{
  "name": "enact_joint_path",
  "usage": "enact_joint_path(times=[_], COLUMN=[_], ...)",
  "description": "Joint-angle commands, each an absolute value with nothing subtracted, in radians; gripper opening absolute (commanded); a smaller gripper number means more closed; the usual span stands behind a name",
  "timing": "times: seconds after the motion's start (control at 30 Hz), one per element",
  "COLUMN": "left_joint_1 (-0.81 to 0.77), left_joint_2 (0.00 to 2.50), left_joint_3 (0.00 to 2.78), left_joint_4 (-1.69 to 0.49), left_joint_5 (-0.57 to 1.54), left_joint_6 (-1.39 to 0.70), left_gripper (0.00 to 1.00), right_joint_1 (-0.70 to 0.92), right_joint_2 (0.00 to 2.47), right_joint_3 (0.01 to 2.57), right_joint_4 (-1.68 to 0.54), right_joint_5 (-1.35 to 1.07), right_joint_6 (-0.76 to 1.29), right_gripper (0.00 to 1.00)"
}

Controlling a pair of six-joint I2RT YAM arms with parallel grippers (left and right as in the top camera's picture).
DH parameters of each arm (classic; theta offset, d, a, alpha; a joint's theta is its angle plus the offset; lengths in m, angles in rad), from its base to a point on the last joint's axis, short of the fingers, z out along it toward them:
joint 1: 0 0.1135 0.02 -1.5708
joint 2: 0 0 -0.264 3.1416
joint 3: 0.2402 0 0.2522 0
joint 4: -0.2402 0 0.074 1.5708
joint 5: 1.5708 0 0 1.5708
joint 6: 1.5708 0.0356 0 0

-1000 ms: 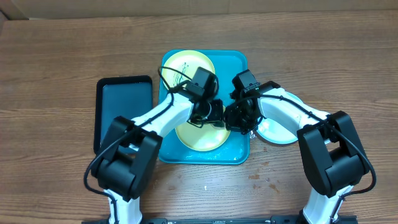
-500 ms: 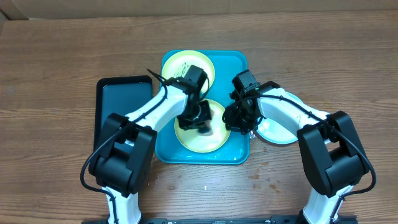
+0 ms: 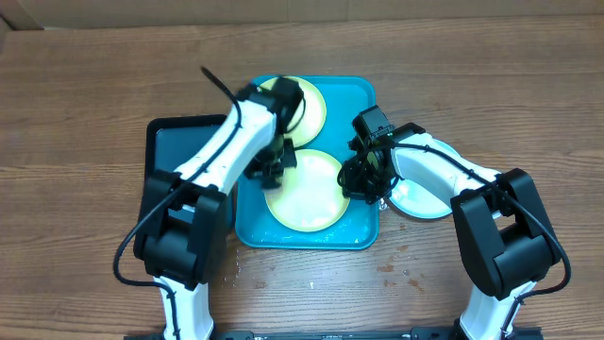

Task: Clean dirty plates on tray and stack at the side
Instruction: 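Return the sponge to the black tray with the left gripper, then lift the yellow plate off the teal tray with the right gripper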

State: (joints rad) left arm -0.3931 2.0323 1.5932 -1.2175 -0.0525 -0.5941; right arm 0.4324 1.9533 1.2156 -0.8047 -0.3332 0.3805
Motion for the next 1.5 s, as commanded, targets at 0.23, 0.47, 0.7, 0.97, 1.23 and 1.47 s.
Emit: enact_joint_path(times=[0.23, 0.47, 0.7, 0.97, 1.23, 1.47], left_joint_1=[-0.182, -0.017, 0.046, 0.047, 0.046, 0.045], left_joint_2=[1.837, 1.846, 1.846, 1.808, 1.633, 1.455], left_joint_3=[1.735, 1.519, 1.336, 1.491, 1.821, 2.010], left_joint_4=[-1.330, -1.208, -1.029, -1.173, -1.381, -1.448], left_joint_5=[-0.176, -0.173, -0.105, -0.084, -0.005, 0.109], left_joint_6=[-0.440, -0.440, -0.365, -0.332, -0.331, -0.309], left_gripper=[0.04, 0.04, 0.08, 0.46, 0.53, 0.67], right_joint_1=[0.426, 0.426, 0.426, 0.426, 0.486, 0.685], right_joint_2=[1.988, 1.988, 1.988, 1.945, 1.864, 1.864], right_joint_3=[1.198, 1.198, 1.198, 1.276, 1.608, 1.787], right_joint_4=[-0.829, -0.829, -0.829, -0.964, -1.129, -0.998], right_joint_5=[-0.237, -0.237, -0.237, -0.226, -0.104, 0.103], right_joint_6=[0.369, 0.369, 0.365, 0.358, 0.279, 0.279], right_gripper=[0.04, 0.04, 0.04, 0.04, 0.04, 0.04])
